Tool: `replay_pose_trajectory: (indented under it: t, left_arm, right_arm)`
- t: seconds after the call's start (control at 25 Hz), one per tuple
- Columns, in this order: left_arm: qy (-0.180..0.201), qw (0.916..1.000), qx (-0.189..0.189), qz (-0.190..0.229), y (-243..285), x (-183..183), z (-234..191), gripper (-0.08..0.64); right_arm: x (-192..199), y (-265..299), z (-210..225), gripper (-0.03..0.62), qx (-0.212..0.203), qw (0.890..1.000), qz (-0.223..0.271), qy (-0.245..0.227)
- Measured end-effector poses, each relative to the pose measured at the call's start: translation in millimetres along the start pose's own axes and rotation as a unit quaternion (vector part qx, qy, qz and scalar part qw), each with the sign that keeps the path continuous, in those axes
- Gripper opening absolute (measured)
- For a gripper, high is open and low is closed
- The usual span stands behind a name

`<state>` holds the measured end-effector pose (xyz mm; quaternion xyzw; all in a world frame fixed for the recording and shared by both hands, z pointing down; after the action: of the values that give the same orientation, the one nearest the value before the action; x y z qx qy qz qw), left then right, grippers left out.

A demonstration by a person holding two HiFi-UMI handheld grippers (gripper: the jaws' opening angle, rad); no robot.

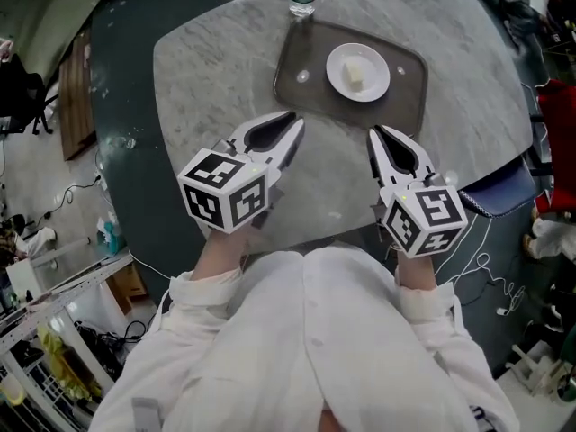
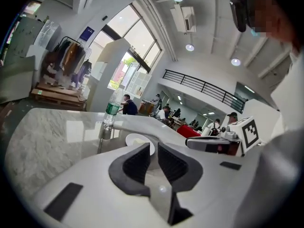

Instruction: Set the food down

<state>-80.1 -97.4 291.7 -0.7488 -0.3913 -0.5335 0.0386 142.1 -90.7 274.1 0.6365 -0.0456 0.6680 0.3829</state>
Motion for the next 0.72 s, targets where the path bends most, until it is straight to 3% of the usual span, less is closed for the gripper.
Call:
replay_pose_trajectory:
  t: [0.32, 0.48, 0.72]
  left_arm:
    - [0.02, 0.9963, 0.081, 0.023, -54, 9, 18, 0.034]
    - [0.026, 0.9877, 0.153, 0.02, -71, 13, 38, 0.029]
    - [0.064, 0.9731, 0.22, 0.024, -97, 19, 67, 0.028]
  right_arm:
    - [11, -45, -70, 0.003, -0.023, 0.998, 0.048, 0.019]
    - [17, -65, -100, 0.003, -0.046, 0.997, 0.063, 0.007]
    - [21, -88, -125, 0.003, -0.046, 0.995, 0.088, 0.006]
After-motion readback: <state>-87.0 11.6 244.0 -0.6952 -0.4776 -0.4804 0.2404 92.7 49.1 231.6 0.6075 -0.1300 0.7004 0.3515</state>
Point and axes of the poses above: the fingertips, and each gripper's own axes: y forward along the fingers, z to its right, x out of its underside, the point moved 9 cm from there along -y, backward along the fingers, and after that the axes turned 2 degrees about -x, right-handed, at the moved point
